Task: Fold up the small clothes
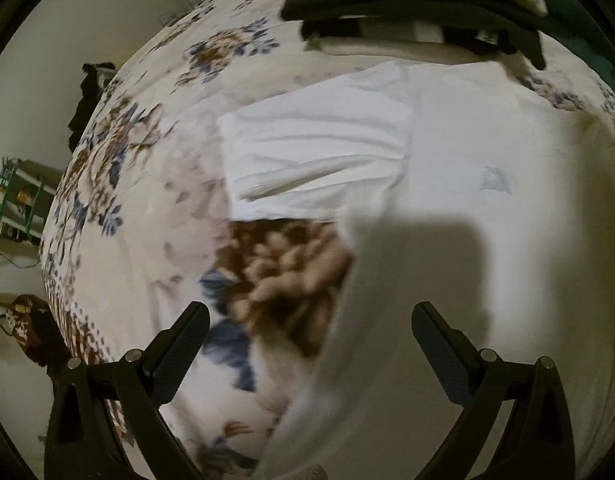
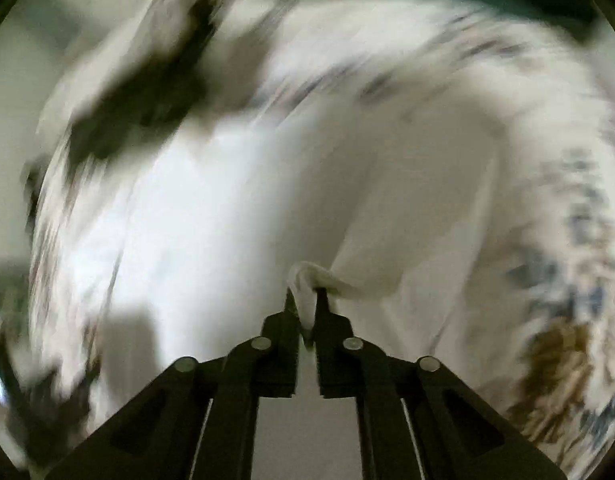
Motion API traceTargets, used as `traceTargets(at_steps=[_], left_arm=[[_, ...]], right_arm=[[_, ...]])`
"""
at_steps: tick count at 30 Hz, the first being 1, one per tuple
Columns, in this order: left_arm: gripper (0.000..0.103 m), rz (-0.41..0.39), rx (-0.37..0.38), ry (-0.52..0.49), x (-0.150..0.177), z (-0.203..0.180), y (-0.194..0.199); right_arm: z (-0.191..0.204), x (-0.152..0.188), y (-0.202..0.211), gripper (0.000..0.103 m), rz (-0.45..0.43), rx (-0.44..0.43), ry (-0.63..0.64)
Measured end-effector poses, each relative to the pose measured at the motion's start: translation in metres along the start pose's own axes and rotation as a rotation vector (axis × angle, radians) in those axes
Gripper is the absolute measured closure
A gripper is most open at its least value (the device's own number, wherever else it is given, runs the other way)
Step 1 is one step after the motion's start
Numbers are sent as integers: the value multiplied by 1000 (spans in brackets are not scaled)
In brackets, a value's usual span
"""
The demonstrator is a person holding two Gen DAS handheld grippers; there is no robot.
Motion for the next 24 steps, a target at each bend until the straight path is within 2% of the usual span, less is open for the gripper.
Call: traceTargets(at_steps=[1, 2, 3, 5, 7, 10, 11, 13, 15, 17, 19, 21, 22, 24], left_arm=[[0, 0, 0, 12, 0, 7, 0], [0, 0, -2, 19, 2, 13, 1], [0, 1, -2, 31, 2, 20, 0], [0, 6, 0, 52, 5, 32, -2], [0, 15, 0, 68, 7, 42, -6], [0, 30, -6, 88, 9, 52, -13], [0, 32, -7, 90, 10, 55, -14], [0, 34, -10, 103, 9, 61, -16], [0, 43, 2, 128, 7, 67, -19], [0, 51, 16, 152, 5, 74, -21], [0, 64, 72, 209, 0, 83, -26], [0, 73, 161, 284, -6, 92, -30], [0, 71, 235, 340, -11, 97, -33], [0, 83, 440, 497, -18, 106, -47]], right_arm=[[-2, 1, 2, 92, 8, -35, -38], [-12, 2, 8, 85, -5, -60, -98], [-21, 3, 12, 71, -14, -75, -147], [-52, 5, 24, 54, -46, -78, -297], [-75, 3, 24, 52, -56, -86, -401], [-82, -4, 9, 52, -36, -79, -447], [-75, -12, -2, 52, -34, -87, -441], [-63, -3, -15, 52, -29, -89, -396], [-30, -5, -37, 52, -5, -98, -325], [2, 2, -66, 52, 83, -140, -261], [29, 18, -84, 51, 173, -233, -248], [35, 30, -81, 51, 171, -261, -261], [33, 34, -77, 51, 163, -276, -287], [20, 44, -71, 51, 143, -247, -341]])
Point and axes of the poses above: each gripper's, at about its wrist camera, not at the fingertips, and y roughly against the way its jaws point, z to its left, x to its underside, the point moved 4 cm from there along -y, roughly the way its jaws point, and after that the axes turned 14 degrees about x, right-handed, at the moved point
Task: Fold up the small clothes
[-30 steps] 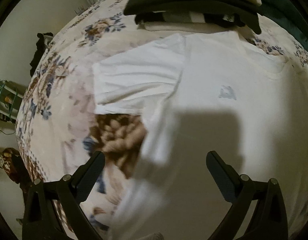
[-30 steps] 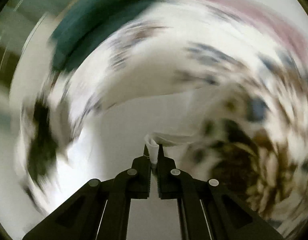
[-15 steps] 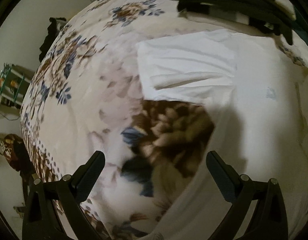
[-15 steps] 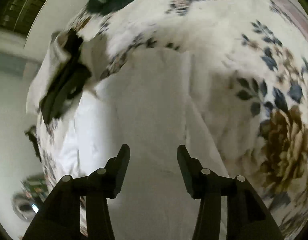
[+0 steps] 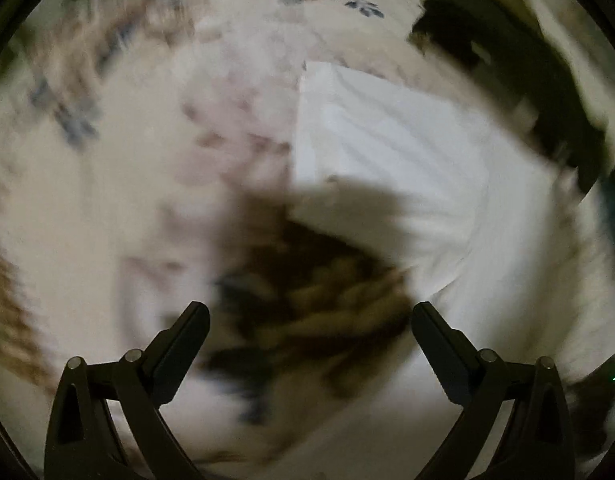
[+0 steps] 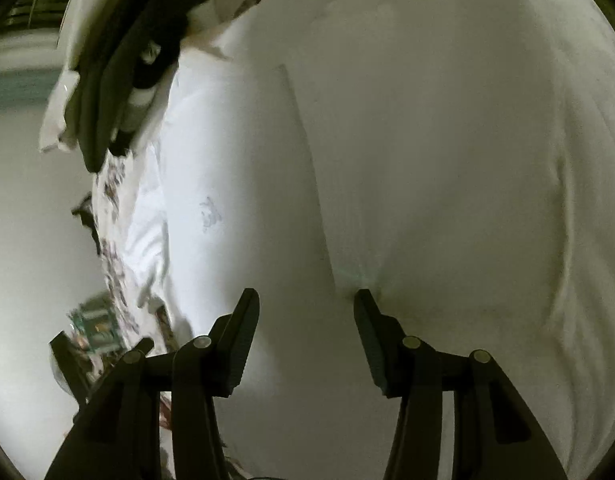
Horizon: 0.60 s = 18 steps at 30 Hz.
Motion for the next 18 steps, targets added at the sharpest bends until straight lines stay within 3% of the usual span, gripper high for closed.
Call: traceTargets(at_steps=[3, 6, 8, 9, 10, 14, 18], left_arm=[[5, -25, 269, 222, -15, 15, -14], [12, -102, 329, 319, -31, 25, -27], [52, -145, 275, 312, -42, 25, -31], [68, -163, 236, 293, -47, 22, -31], [95, -175, 213, 276, -52, 19, -30], [98, -251, 154, 125, -65, -17, -20], [98, -258, 61, -295, -52, -102, -10]], right_arm=[[-27, 14, 12, 51, -19, 7, -84], [-47, 25, 13, 51, -8, 27, -159], [-56, 25, 10, 51, -5, 40, -200], [-61, 26, 10, 51, -4, 42, -214], [-64, 26, 11, 51, -8, 46, -227], [-75, 30, 21, 51, -31, 52, -250], [-85, 37, 30, 51, -41, 56, -271]])
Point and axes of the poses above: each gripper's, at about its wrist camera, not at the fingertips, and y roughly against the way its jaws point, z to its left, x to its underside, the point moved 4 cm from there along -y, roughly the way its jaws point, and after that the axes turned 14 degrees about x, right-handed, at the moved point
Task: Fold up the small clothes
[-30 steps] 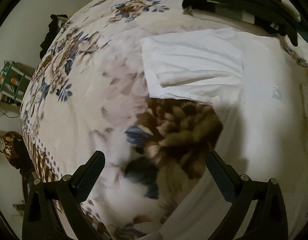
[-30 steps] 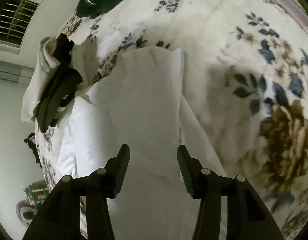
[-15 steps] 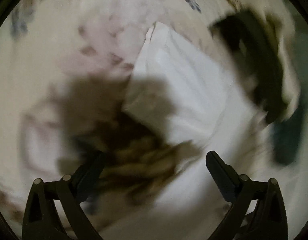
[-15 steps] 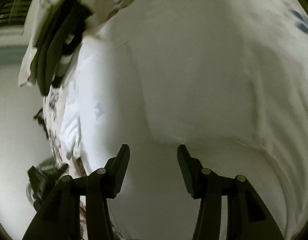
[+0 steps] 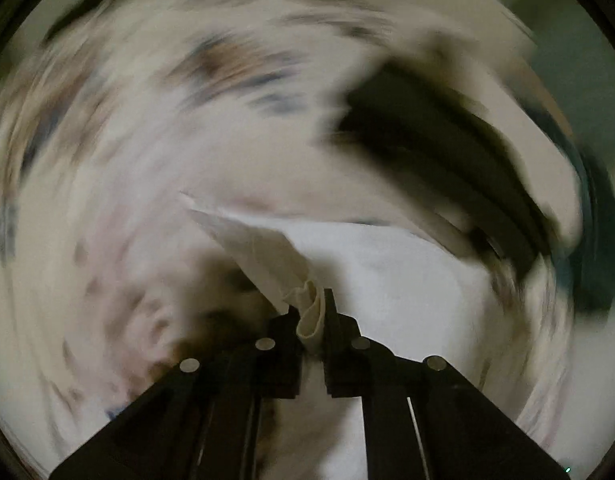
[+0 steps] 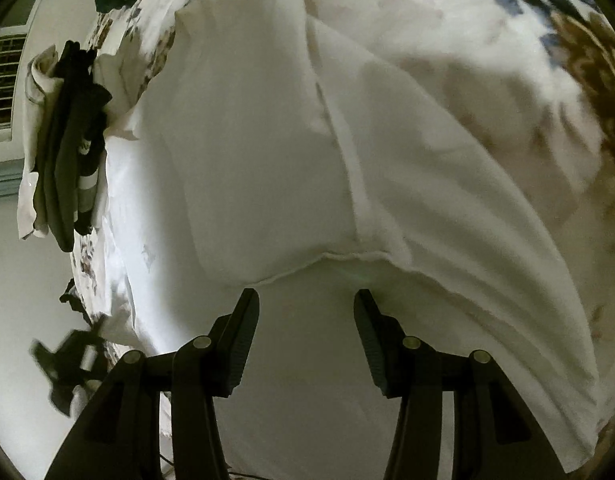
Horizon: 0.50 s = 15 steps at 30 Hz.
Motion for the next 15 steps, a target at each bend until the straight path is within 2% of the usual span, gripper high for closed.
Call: traceTargets(at_steps=[1, 5, 7, 9, 10, 11, 12, 13, 15], left_arm=[[98, 30, 18, -121, 6, -34, -5], [96, 210, 110, -390, 59, -123, -40], [93, 321, 128, -456, 92, -146, -56], [92, 387, 103, -486, 115, -152, -61], [80, 402, 91, -497, 123, -150, -59], [53, 409, 81, -506, 129, -148, -54], [35, 406, 56, -512, 133, -141, -46], [10, 394, 41, -507, 133, -134, -39], [8, 362, 15, -483, 121, -115, -25]], right_arm=[[-3, 1, 3, 51, -1, -1, -8], [-20, 6, 14, 51, -3, 7, -24], [-26, 8, 18, 51, 4, 16, -28], [-30, 11, 24, 51, 13, 13, -33], [-32, 11, 27, 51, 15, 11, -31], [-34, 12, 31, 51, 14, 8, -29], [-37, 13, 34, 51, 13, 6, -27], [-41, 14, 37, 51, 12, 3, -28], [-48, 16, 43, 51, 14, -1, -37]])
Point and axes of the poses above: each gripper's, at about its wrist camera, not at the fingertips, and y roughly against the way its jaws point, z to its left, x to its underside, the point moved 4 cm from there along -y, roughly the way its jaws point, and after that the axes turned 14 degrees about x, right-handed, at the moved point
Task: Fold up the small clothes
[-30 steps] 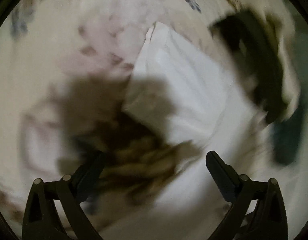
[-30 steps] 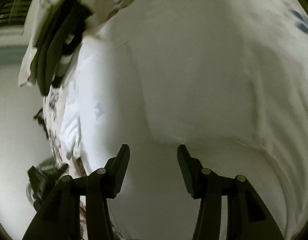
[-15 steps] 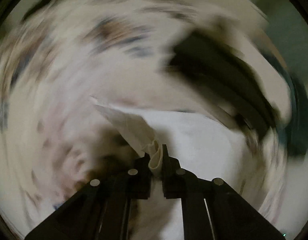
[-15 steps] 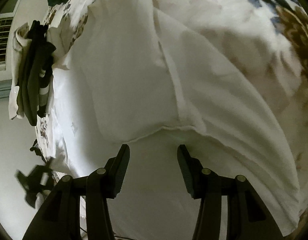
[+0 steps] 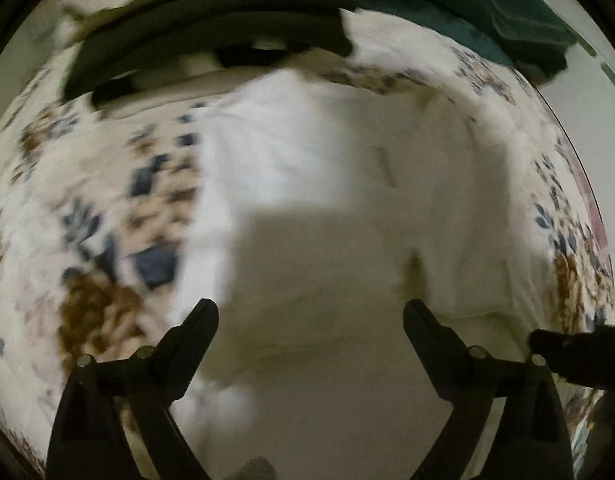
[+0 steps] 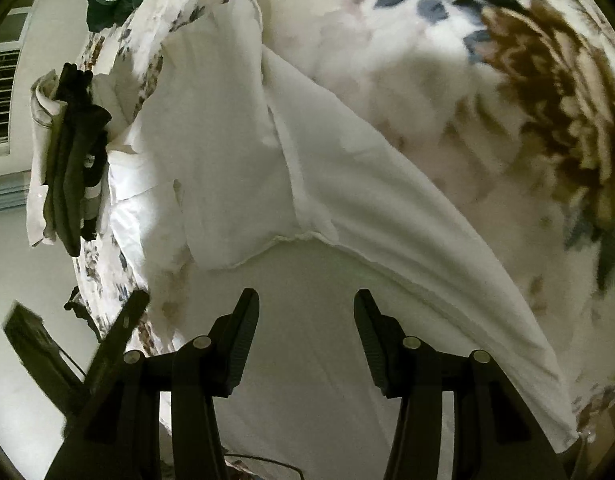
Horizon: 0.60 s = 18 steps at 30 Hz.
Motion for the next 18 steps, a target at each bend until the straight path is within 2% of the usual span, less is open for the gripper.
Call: traceTargets(at_steps=[4, 7, 11, 14, 18], left_arm=[[8, -19, -77, 74, -8, 44, 5], [8, 9, -156, 98, -15, 64, -18], [8, 132, -173, 13, 0, 49, -55], [8, 165, -162, -49, 28, 24, -52], [8, 172, -125, -39, 57, 3, -26]], right_arm=[[-9, 6, 6, 51, 7, -4, -15], [-11, 9, 6, 51, 10, 14, -19], [-11, 13, 10, 51, 19, 42, -16], [-13, 13, 22, 51, 16, 69, 1], [-25, 12, 47, 51, 23, 99, 16]])
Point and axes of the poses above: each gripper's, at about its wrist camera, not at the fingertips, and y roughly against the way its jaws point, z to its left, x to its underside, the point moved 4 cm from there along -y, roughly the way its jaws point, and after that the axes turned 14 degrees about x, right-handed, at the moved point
